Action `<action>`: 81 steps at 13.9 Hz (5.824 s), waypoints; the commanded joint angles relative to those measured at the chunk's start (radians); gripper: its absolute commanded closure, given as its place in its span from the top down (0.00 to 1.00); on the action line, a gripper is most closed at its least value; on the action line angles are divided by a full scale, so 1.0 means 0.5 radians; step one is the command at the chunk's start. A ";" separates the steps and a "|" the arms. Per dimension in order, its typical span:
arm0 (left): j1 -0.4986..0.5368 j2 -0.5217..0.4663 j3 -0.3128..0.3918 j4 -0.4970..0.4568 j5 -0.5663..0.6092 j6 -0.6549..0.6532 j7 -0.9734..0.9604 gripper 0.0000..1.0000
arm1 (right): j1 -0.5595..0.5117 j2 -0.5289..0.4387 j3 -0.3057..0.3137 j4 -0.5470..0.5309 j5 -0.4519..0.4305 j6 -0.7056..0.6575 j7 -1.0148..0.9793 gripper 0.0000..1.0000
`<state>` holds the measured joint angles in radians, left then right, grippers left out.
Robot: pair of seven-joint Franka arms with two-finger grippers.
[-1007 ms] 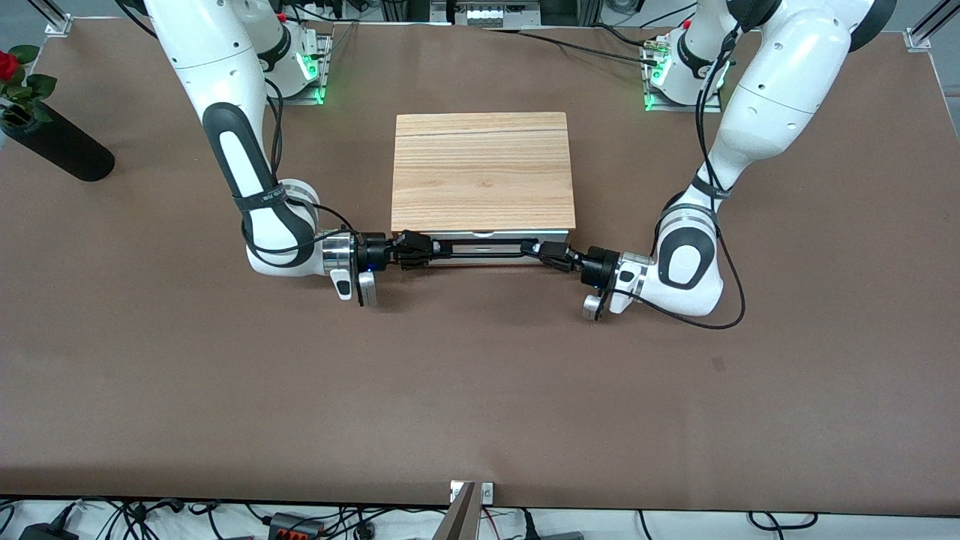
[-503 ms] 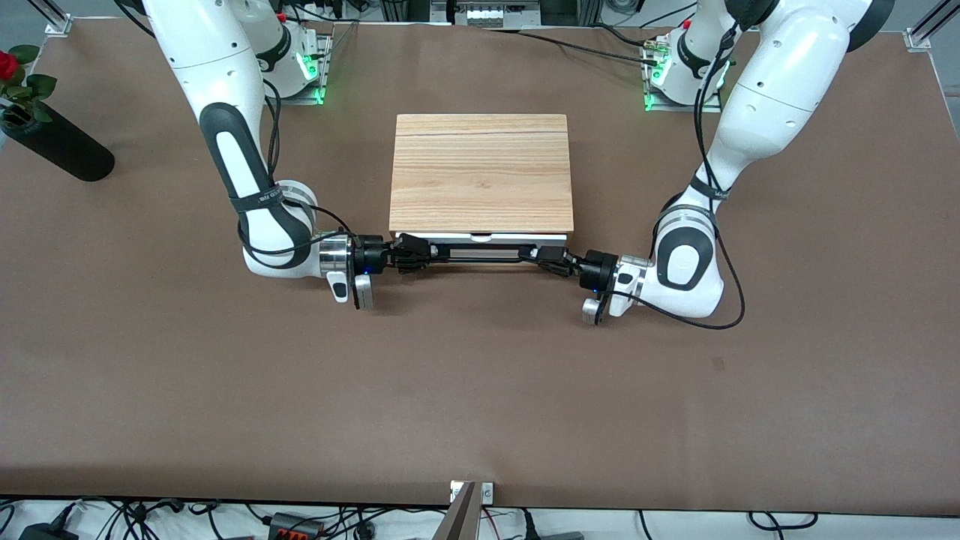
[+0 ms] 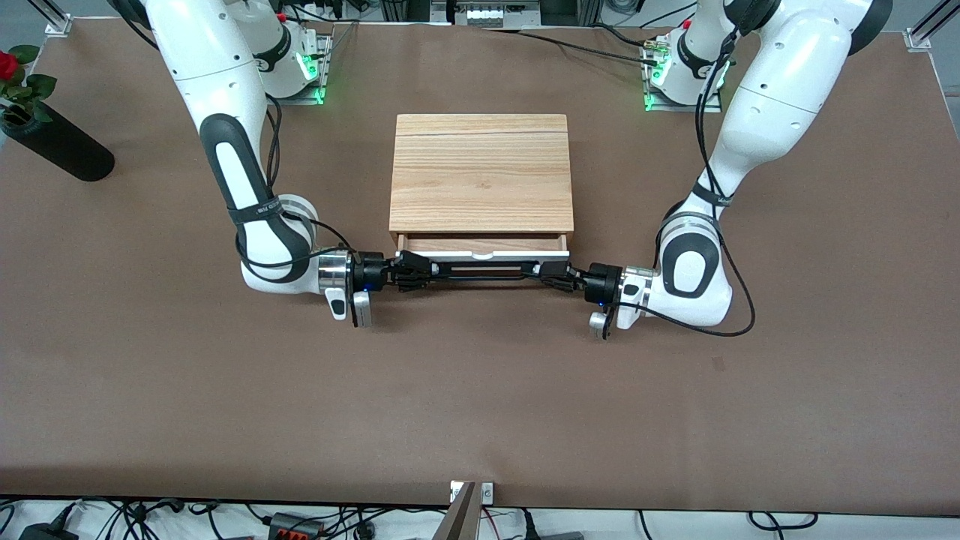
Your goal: Pull top drawer with both arms simultaneously
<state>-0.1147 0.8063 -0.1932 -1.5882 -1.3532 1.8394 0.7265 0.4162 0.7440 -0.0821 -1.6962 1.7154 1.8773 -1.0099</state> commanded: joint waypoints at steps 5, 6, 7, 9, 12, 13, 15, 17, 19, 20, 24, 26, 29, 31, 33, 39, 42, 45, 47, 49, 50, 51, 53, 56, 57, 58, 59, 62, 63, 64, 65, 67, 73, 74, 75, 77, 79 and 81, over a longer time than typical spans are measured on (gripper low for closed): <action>0.018 0.188 0.077 0.280 -0.030 0.015 -0.075 0.16 | -0.059 0.230 0.005 0.346 0.008 -0.009 -0.023 0.07; 0.018 0.191 0.077 0.289 -0.027 0.021 -0.075 0.16 | -0.062 0.236 0.005 0.361 0.008 -0.009 -0.005 0.07; 0.018 0.197 0.077 0.293 -0.027 0.039 -0.075 0.16 | -0.059 0.245 0.005 0.385 0.002 -0.003 0.035 0.07; 0.012 0.201 0.077 0.290 -0.027 0.049 -0.075 0.16 | -0.059 0.248 0.005 0.407 -0.001 -0.003 0.069 0.07; 0.018 0.204 0.080 0.314 -0.021 0.049 -0.072 0.15 | -0.065 0.248 0.005 0.395 -0.047 -0.009 0.069 0.71; 0.018 0.210 0.080 0.314 -0.021 0.049 -0.072 0.15 | -0.068 0.245 0.002 0.392 -0.056 -0.009 0.069 0.84; 0.018 0.216 0.080 0.314 -0.024 0.055 -0.063 0.34 | -0.068 0.236 0.005 0.389 -0.056 -0.009 0.069 1.00; 0.021 0.213 0.083 0.317 -0.015 0.095 -0.033 1.00 | -0.071 0.233 0.005 0.389 -0.056 -0.009 0.072 1.00; 0.021 0.204 0.089 0.329 -0.015 0.113 0.004 1.00 | -0.075 0.227 0.005 0.389 -0.059 -0.015 0.075 1.00; 0.021 0.204 0.101 0.354 -0.015 0.113 0.001 1.00 | -0.075 0.224 0.002 0.389 -0.059 -0.015 0.075 1.00; 0.021 0.161 0.171 0.369 -0.009 0.110 -0.023 1.00 | -0.062 0.181 -0.087 0.432 -0.288 -0.015 0.252 1.00; 0.027 0.130 0.221 0.394 0.076 0.095 -0.026 1.00 | -0.071 0.156 -0.091 0.578 -0.524 -0.015 0.469 1.00; 0.079 0.084 0.221 0.550 0.429 0.077 -0.271 1.00 | -0.056 0.062 -0.231 0.692 -0.905 -0.030 0.782 1.00; 0.091 -0.023 0.224 0.559 0.756 0.022 -0.370 1.00 | -0.050 -0.061 -0.271 0.714 -1.235 -0.036 0.933 1.00; 0.094 -0.179 0.227 0.559 1.176 -0.009 -0.422 1.00 | -0.068 -0.187 -0.275 0.708 -1.652 -0.055 1.029 1.00; 0.211 -0.508 0.242 0.626 2.046 -0.441 -0.413 1.00 | -0.068 -0.298 -0.514 0.711 -2.797 -0.557 1.066 1.00; 0.208 -0.600 0.233 0.822 2.444 -0.674 -0.419 1.00 | -0.050 -0.462 -0.587 0.714 -3.206 -0.747 1.099 1.00; 0.306 -0.652 0.279 1.026 2.584 -0.856 -0.443 1.00 | -0.099 -0.692 -0.597 0.766 -3.247 -0.919 1.115 1.00; 0.373 -0.738 0.297 1.029 2.614 -0.856 -0.477 1.00 | -0.285 -0.877 -0.478 0.714 -3.250 -0.999 1.148 1.00; 0.404 -0.747 0.282 1.032 2.611 -0.868 -0.462 1.00 | -0.524 -1.003 -0.239 0.647 -3.292 -1.082 1.279 1.00; 0.413 -0.772 0.279 1.032 2.596 -0.890 -0.462 1.00 | -0.641 -1.082 -0.089 0.564 -3.378 -1.073 1.448 1.00; 0.417 -0.845 0.267 1.011 2.596 -0.993 -0.459 1.00 | -0.764 -1.150 0.064 0.460 -3.458 -1.055 1.610 1.00; 0.395 -1.004 0.255 0.776 2.630 -0.906 -0.462 1.00 | -0.912 -1.331 0.301 0.166 -3.562 -0.854 1.856 1.00; 0.413 -1.298 0.245 0.310 2.712 -0.652 -0.459 1.00 | -0.906 -1.476 0.287 -0.062 -3.532 -0.534 2.145 1.00; 0.410 -1.442 0.245 0.086 2.713 -0.520 -0.459 1.00 | -0.900 -1.482 0.259 -0.044 -3.535 -0.521 2.170 1.00; 0.407 -1.611 0.242 -0.159 2.713 -0.382 -0.459 1.00 | -0.873 -1.482 0.208 -0.001 -3.532 -0.512 2.161 1.00; 0.407 -1.713 0.233 -0.319 2.713 -0.290 -0.462 1.00 | -0.824 -1.482 0.110 0.033 -3.489 -0.512 2.152 1.00; 0.417 -1.763 0.221 -0.401 2.716 -0.252 -0.462 1.00 | -0.847 -1.482 0.066 0.039 -3.366 -0.521 2.124 1.00; 0.417 -1.775 0.221 -0.422 2.716 -0.255 -0.462 1.00 | -0.866 -1.482 0.066 0.042 -3.360 -0.521 2.118 1.00; 0.417 -1.781 0.221 -0.425 2.713 -0.255 -0.462 1.00 | -0.869 -1.482 0.066 0.042 -3.357 -0.512 2.121 1.00; 0.417 -1.757 0.221 -0.404 2.713 -0.243 -0.462 1.00 | -0.893 -1.482 0.066 0.045 -3.357 -0.488 2.127 1.00; 0.420 -1.705 0.230 -0.343 2.713 -0.264 -0.462 1.00 | -0.897 -1.479 0.078 0.085 -3.366 -0.509 2.140 1.00; 0.407 -1.698 0.215 -0.324 2.709 -0.334 -0.896 1.00 | -0.888 -1.460 0.081 0.113 -3.363 -0.518 2.152 1.00; 0.395 -1.698 0.212 -0.321 2.706 -0.353 -1.001 1.00 | -0.888 -1.460 0.081 0.113 -3.363 -0.515 2.152 1.00; 0.392 -1.698 0.208 -0.309 2.703 -0.383 -1.087 1.00 | -0.888 -1.460 0.081 0.113 -3.363 -0.515 2.155 1.00; 0.395 -1.698 0.202 -0.306 2.685 -0.417 -1.210 1.00 | -0.888 -1.460 0.081 0.113 -3.363 -0.518 2.155 1.00; 0.392 -1.695 0.199 -0.303 2.682 -0.442 -1.309 1.00 | -0.885 -1.460 0.081 0.113 -3.363 -0.518 2.155 1.00; 0.386 -1.698 0.187 -0.303 2.679 -0.445 -1.306 1.00 | -0.884 -1.460 0.084 0.113 -3.363 -0.518 2.152 1.00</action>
<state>0.0826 -0.0470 -0.0921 -1.7619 -0.0192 1.6407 0.0977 -0.0222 0.0082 -0.0482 -1.6602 0.0241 1.6304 0.0527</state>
